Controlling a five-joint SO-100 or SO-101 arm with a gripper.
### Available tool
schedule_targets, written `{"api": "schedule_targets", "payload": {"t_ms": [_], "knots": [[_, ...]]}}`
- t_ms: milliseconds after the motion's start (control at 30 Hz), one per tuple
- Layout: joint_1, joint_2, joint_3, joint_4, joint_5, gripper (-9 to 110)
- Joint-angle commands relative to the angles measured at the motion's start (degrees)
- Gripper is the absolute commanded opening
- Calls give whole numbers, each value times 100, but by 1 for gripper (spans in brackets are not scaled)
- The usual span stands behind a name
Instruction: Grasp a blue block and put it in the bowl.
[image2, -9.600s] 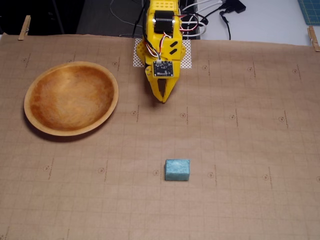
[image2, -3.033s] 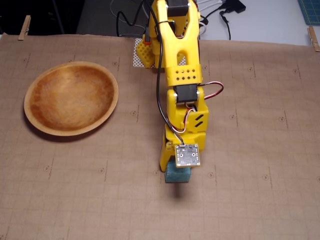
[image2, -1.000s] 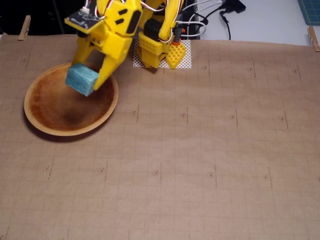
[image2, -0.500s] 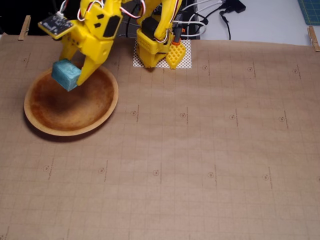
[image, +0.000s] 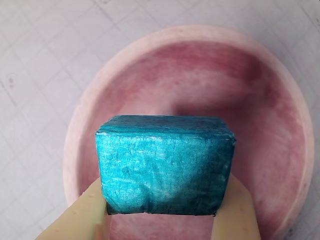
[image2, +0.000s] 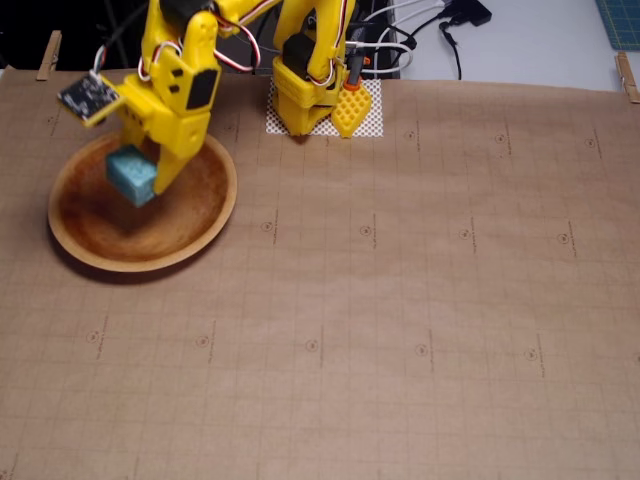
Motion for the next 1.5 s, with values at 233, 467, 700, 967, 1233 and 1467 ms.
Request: {"api": "schedule_targets", "payload": {"t_ms": [233,467,700,967,1233,1467], "knots": [[-176,-615,-422,-835,255,-2],[-185,-1055,-422,-1072,281,-2],[114,-1283,-422,-1090,229,-2],[510,-1494,-413,-1081,193,-2],[598,-1494,-387,-1072,193,10],[571,-1477,-387,-1072,202,22]]}}
